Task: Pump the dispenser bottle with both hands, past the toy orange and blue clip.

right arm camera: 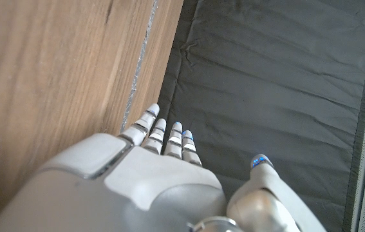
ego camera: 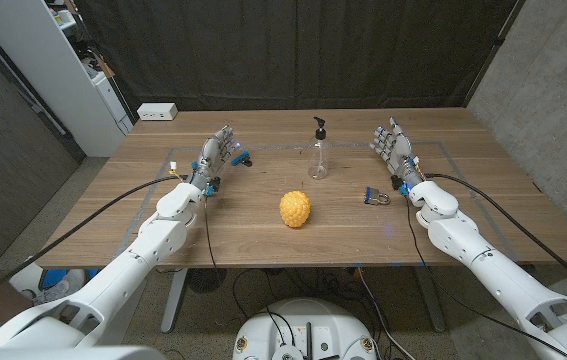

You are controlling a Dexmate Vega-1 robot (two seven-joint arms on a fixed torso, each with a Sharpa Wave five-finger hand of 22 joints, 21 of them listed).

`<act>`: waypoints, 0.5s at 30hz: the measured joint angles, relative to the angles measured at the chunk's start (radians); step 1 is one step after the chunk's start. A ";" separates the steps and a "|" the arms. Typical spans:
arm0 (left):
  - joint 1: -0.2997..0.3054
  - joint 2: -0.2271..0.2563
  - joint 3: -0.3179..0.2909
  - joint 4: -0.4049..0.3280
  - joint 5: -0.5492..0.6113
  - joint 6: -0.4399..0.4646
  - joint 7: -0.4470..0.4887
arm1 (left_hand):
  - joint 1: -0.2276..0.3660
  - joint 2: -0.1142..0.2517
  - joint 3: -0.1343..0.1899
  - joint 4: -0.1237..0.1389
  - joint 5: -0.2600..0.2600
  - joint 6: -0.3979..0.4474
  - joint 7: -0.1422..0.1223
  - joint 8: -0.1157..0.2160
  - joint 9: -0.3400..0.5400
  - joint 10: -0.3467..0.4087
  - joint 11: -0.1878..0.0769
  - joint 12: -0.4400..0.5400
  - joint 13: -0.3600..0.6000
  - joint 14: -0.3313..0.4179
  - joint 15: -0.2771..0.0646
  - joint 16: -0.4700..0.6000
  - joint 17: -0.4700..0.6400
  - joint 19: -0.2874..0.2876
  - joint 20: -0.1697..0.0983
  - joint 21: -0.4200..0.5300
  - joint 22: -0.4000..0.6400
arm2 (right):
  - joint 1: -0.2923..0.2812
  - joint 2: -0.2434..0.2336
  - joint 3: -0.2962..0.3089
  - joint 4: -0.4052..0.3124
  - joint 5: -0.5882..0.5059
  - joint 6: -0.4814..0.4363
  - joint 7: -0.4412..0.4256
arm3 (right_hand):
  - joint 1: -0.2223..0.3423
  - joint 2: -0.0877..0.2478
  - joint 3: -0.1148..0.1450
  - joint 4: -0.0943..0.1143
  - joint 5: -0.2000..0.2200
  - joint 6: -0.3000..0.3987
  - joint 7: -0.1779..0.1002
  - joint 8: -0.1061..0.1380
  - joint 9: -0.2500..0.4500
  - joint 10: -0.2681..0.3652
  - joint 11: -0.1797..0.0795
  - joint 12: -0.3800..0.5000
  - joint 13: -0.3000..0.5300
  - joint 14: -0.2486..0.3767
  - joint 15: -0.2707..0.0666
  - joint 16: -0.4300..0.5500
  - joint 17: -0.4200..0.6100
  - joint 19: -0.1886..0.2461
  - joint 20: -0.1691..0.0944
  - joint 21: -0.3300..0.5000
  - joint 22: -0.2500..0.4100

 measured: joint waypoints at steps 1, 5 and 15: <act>0.001 0.001 0.001 -0.003 0.001 0.000 0.000 | 0.000 0.000 0.000 0.000 0.000 0.000 0.000 0.000 0.000 0.000 0.000 0.000 0.000 0.000 0.000 0.000 0.000 0.000 0.000 0.000 0.000 | -0.001 0.000 0.000 0.000 0.000 0.004 0.002 | 0.000 0.000 0.000 0.000 0.000 0.000 0.000 0.000 0.000 0.000 0.000 0.000 0.000 0.000 0.000 0.000 0.000 0.000 0.000 0.000 0.000; 0.004 0.002 0.003 -0.008 0.003 -0.003 0.001 | 0.000 0.000 0.004 -0.004 0.000 0.005 0.005 0.000 0.000 0.004 0.004 0.004 0.000 0.000 0.000 0.000 -0.001 0.000 0.000 0.000 0.000 | -0.008 0.000 0.000 -0.003 -0.002 0.015 0.003 | 0.000 0.000 0.000 0.000 0.004 0.002 -0.009 0.000 0.000 0.000 0.000 0.000 -0.003 0.000 0.000 0.000 -0.006 0.000 0.000 0.000 0.000; 0.008 0.014 0.004 -0.027 0.006 0.001 0.001 | 0.004 0.004 0.011 -0.012 0.004 0.005 0.005 0.000 0.000 0.004 0.004 0.004 0.000 0.000 0.000 0.000 -0.003 0.011 0.000 0.000 0.000 | -0.014 0.000 -0.016 -0.015 -0.039 0.028 -0.015 | 0.000 0.000 0.010 -0.010 0.004 -0.011 -0.022 0.000 0.000 0.000 0.000 0.000 -0.012 0.005 -0.005 0.004 -0.019 0.002 -0.002 -0.009 0.000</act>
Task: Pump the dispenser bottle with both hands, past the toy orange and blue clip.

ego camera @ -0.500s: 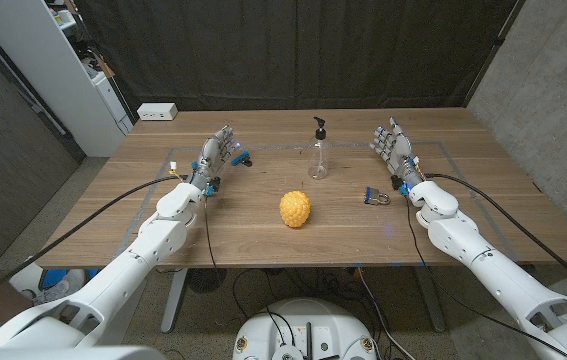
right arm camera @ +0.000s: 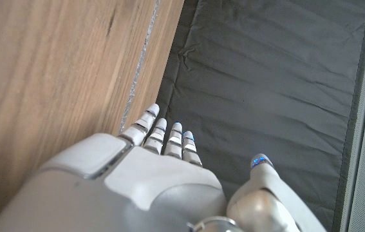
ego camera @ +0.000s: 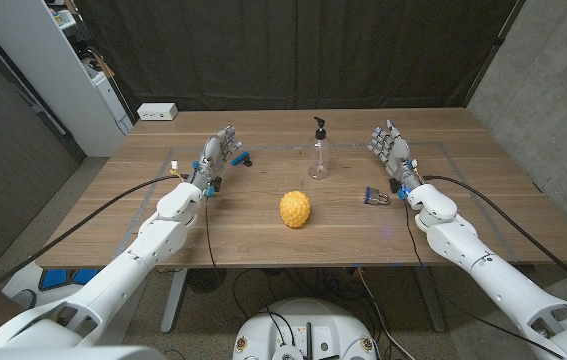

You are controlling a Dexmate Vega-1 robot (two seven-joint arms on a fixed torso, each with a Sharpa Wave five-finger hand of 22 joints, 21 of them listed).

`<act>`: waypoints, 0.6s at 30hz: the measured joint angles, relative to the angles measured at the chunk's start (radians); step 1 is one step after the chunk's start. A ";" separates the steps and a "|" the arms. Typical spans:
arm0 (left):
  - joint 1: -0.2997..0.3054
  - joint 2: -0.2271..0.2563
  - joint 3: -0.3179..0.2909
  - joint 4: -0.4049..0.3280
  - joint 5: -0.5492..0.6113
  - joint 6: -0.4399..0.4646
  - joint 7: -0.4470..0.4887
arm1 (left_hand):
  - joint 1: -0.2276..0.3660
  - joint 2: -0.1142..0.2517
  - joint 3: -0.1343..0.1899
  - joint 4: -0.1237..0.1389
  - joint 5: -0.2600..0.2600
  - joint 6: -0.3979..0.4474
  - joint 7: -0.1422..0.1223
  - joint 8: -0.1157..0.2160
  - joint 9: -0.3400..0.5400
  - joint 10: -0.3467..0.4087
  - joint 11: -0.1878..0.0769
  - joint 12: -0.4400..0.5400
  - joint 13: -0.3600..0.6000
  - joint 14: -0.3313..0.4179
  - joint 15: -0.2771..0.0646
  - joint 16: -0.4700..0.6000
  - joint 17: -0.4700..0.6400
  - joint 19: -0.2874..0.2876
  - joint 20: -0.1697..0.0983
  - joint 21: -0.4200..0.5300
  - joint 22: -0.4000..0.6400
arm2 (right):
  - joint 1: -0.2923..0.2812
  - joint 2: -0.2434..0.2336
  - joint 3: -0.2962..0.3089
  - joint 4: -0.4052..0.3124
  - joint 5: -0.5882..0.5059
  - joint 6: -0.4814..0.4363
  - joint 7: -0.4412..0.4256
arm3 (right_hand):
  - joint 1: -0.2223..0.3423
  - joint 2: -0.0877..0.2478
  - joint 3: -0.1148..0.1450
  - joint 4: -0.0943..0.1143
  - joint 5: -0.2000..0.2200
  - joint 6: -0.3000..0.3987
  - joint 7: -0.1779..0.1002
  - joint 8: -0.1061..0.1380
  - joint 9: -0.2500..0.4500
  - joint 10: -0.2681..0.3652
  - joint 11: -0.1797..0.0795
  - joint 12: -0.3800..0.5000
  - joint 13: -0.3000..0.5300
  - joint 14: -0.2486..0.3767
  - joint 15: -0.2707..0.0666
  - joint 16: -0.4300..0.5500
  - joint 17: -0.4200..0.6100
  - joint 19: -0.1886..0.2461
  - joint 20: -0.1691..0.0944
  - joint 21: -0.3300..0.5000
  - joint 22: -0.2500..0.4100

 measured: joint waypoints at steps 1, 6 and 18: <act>0.000 0.000 0.000 0.000 0.000 0.001 0.001 | 0.000 0.000 0.000 0.000 0.000 0.000 0.000 0.000 0.000 0.000 0.000 0.000 0.000 0.000 0.000 0.000 0.000 0.000 0.000 0.000 0.000 | 0.000 0.000 -0.001 -0.001 0.000 0.000 0.000 | 0.000 0.000 0.000 0.000 0.000 0.000 0.000 0.000 0.000 0.000 0.000 0.000 0.000 0.000 0.000 0.000 -0.002 0.000 0.000 -0.006 0.000; 0.004 0.011 -0.004 -0.017 0.002 0.011 0.008 | 0.007 0.001 0.004 -0.004 0.000 0.000 0.000 0.000 0.000 0.004 -0.004 0.000 0.000 0.002 0.002 0.000 0.000 0.000 0.000 0.000 0.000 | 0.009 -0.003 -0.013 -0.003 -0.031 0.000 -0.017 | 0.011 0.010 -0.001 -0.011 0.004 0.000 0.000 0.000 0.000 0.000 0.000 0.000 -0.005 0.000 0.000 0.000 -0.012 -0.015 0.000 -0.021 0.000; 0.010 0.044 -0.017 -0.053 -0.002 0.041 0.006 | 0.013 0.003 0.013 -0.022 0.000 0.011 -0.011 0.000 0.000 0.009 -0.009 0.000 0.000 0.015 -0.007 -0.001 0.000 -0.007 0.000 0.000 0.000 | 0.040 -0.013 -0.040 0.010 -0.096 -0.001 -0.027 | 0.051 -0.029 -0.003 -0.044 0.003 -0.011 0.004 0.000 0.000 -0.017 0.010 0.000 -0.016 -0.010 0.010 0.000 -0.039 -0.044 0.015 -0.050 0.000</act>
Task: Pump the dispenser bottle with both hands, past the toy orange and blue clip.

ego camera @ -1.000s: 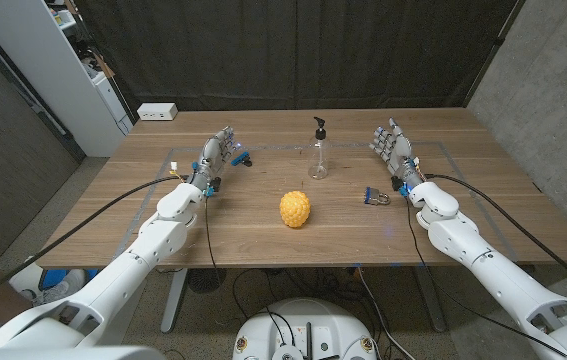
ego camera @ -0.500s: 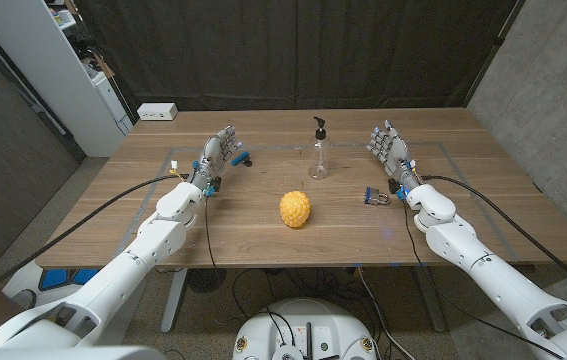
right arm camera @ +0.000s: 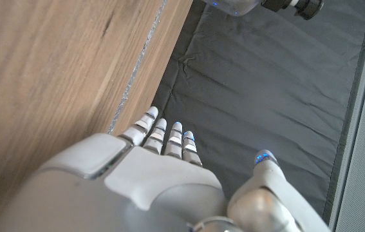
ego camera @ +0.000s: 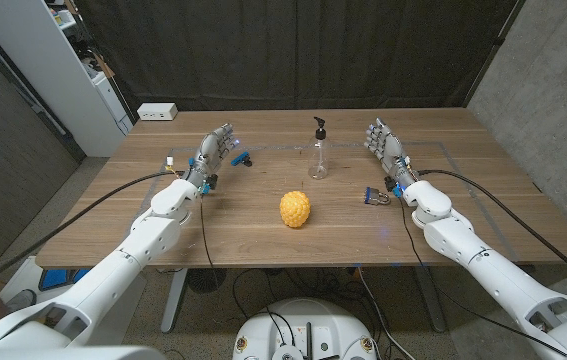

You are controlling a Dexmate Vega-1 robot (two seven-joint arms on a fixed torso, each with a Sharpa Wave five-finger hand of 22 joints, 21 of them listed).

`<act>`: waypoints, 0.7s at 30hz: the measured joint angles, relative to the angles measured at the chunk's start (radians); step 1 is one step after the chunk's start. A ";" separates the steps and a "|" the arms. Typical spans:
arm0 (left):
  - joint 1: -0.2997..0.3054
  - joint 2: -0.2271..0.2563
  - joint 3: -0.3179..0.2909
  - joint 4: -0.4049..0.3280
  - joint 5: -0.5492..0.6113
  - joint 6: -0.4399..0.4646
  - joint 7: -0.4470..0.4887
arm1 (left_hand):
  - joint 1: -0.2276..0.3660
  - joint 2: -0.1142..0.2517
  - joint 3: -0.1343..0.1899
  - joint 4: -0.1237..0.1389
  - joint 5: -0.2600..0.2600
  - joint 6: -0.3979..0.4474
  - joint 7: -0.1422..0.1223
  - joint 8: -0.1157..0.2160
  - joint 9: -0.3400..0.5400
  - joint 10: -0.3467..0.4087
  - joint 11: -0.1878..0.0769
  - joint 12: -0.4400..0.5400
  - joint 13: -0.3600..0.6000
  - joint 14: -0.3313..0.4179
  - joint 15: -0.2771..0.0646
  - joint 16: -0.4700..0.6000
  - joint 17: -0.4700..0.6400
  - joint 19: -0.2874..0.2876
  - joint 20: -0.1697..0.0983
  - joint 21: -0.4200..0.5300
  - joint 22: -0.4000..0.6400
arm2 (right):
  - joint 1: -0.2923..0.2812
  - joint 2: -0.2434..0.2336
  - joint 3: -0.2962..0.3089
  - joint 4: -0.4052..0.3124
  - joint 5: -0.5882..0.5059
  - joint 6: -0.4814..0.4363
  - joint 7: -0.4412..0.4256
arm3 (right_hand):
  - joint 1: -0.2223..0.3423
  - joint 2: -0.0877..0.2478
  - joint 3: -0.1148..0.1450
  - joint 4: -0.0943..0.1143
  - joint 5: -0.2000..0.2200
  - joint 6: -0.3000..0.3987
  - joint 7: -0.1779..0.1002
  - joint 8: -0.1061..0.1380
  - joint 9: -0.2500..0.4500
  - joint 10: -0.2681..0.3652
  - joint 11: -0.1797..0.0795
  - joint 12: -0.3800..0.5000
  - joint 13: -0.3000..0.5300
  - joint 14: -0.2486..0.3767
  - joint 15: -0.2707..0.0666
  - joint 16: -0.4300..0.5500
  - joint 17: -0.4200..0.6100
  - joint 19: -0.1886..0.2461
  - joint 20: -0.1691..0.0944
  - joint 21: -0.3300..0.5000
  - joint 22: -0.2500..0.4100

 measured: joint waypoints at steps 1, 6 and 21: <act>0.001 0.004 -0.002 -0.003 -0.001 0.002 0.000 | 0.000 0.000 0.000 0.000 0.000 0.000 0.000 0.000 0.000 0.000 0.000 0.000 0.000 0.000 0.000 0.000 0.000 0.000 0.000 0.000 0.000 | 0.001 0.000 -0.001 0.001 0.000 0.000 0.000 | 0.000 0.000 0.001 -0.002 0.000 -0.004 0.000 0.000 0.000 0.000 -0.001 0.000 -0.002 0.000 0.000 0.000 -0.001 0.000 0.000 -0.007 0.001; 0.003 0.013 -0.008 -0.014 -0.009 0.021 0.002 | 0.000 0.000 0.000 -0.008 0.000 0.000 0.000 0.000 0.000 0.004 -0.004 0.000 0.000 0.000 0.000 0.000 0.000 0.000 0.000 0.000 0.000 | 0.019 -0.001 -0.011 0.024 -0.021 0.013 0.015 | 0.008 -0.008 0.006 -0.023 0.000 -0.022 0.001 0.000 0.000 -0.024 -0.003 0.000 -0.003 -0.013 0.001 -0.004 -0.014 -0.007 -0.007 -0.018 0.005; 0.010 0.054 -0.022 -0.066 -0.026 0.102 0.032 | 0.000 0.000 0.004 -0.012 0.000 0.004 -0.004 0.000 0.000 0.004 -0.004 0.000 0.000 0.000 0.000 0.000 0.000 0.000 0.000 0.000 0.000 | 0.053 -0.015 -0.035 0.063 -0.059 0.038 0.059 | 0.077 -0.033 0.016 -0.087 -0.004 -0.093 0.029 0.000 0.005 -0.074 -0.003 -0.005 -0.007 -0.039 0.010 -0.004 -0.047 -0.014 -0.014 -0.045 0.004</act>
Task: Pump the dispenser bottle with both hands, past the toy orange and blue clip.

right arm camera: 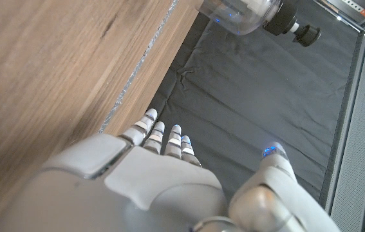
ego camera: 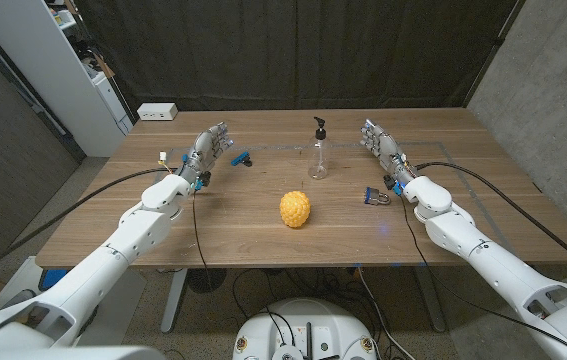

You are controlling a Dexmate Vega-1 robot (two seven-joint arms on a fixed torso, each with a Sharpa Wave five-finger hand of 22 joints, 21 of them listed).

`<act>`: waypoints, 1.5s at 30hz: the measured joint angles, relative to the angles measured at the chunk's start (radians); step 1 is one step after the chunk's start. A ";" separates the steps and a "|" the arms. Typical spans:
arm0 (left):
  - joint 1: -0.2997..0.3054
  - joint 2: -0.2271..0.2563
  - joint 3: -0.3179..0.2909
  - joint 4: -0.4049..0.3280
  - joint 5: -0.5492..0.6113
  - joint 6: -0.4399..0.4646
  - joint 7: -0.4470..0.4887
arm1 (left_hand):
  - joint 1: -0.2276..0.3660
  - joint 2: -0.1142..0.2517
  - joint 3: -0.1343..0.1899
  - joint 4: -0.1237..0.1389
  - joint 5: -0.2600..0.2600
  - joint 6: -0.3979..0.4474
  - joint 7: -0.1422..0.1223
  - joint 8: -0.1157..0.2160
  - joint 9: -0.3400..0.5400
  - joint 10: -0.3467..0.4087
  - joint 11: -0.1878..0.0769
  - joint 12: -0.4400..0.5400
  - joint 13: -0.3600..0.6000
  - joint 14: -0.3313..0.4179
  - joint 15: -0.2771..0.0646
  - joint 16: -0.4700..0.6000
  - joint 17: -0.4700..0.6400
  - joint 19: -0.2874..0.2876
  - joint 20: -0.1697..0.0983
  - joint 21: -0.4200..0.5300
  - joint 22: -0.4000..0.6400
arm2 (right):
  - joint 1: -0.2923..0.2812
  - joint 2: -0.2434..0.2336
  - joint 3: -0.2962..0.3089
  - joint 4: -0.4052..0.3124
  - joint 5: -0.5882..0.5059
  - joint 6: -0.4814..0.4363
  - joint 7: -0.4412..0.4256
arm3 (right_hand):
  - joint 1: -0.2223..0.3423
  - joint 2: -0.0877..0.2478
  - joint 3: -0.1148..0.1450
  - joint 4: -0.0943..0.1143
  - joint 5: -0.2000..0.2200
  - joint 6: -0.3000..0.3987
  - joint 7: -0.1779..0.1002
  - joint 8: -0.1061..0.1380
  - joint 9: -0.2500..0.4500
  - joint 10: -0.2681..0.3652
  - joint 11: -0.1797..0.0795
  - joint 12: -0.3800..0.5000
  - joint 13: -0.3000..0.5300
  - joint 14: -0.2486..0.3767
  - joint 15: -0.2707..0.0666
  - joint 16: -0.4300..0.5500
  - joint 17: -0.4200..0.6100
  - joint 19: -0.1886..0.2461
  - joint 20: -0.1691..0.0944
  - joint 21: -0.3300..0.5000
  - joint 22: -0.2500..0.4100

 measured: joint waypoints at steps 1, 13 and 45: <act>0.000 0.000 0.000 0.000 -0.002 0.007 0.007 | 0.000 0.000 0.000 0.000 0.000 0.000 0.000 0.000 0.000 0.000 0.000 0.000 0.000 0.003 -0.003 0.000 0.000 0.000 0.000 0.000 0.000 | 0.001 -0.004 -0.003 0.000 0.000 0.000 0.000 | 0.000 0.000 0.002 -0.004 0.000 0.000 0.000 0.000 0.000 -0.002 0.002 0.000 0.000 -0.001 0.001 0.000 -0.003 0.000 0.000 -0.004 0.000; 0.021 0.017 -0.013 -0.064 -0.003 0.062 0.070 | 0.000 0.000 0.000 0.000 0.000 -0.004 -0.004 0.000 0.000 0.004 -0.004 0.000 0.000 0.005 -0.005 0.000 0.003 0.000 0.000 0.000 0.000 | 0.002 -0.028 -0.022 -0.018 -0.063 0.017 0.004 | 0.062 -0.017 0.013 -0.033 0.000 -0.043 0.013 0.000 0.002 -0.020 0.020 0.000 0.000 -0.018 0.018 0.000 -0.021 -0.005 0.006 -0.015 0.000; 0.058 0.068 -0.030 -0.221 0.004 0.177 0.165 | -0.003 0.003 0.017 0.017 0.000 0.000 0.000 0.000 0.000 0.009 0.002 0.000 0.000 0.022 -0.003 0.004 0.002 0.007 0.000 0.000 0.005 | 0.016 -0.063 -0.089 -0.024 -0.276 0.067 -0.053 | 0.260 -0.074 0.043 -0.047 0.023 -0.127 0.084 0.008 0.024 -0.136 0.100 0.012 0.031 -0.095 0.102 0.004 -0.051 -0.056 0.064 -0.028 0.000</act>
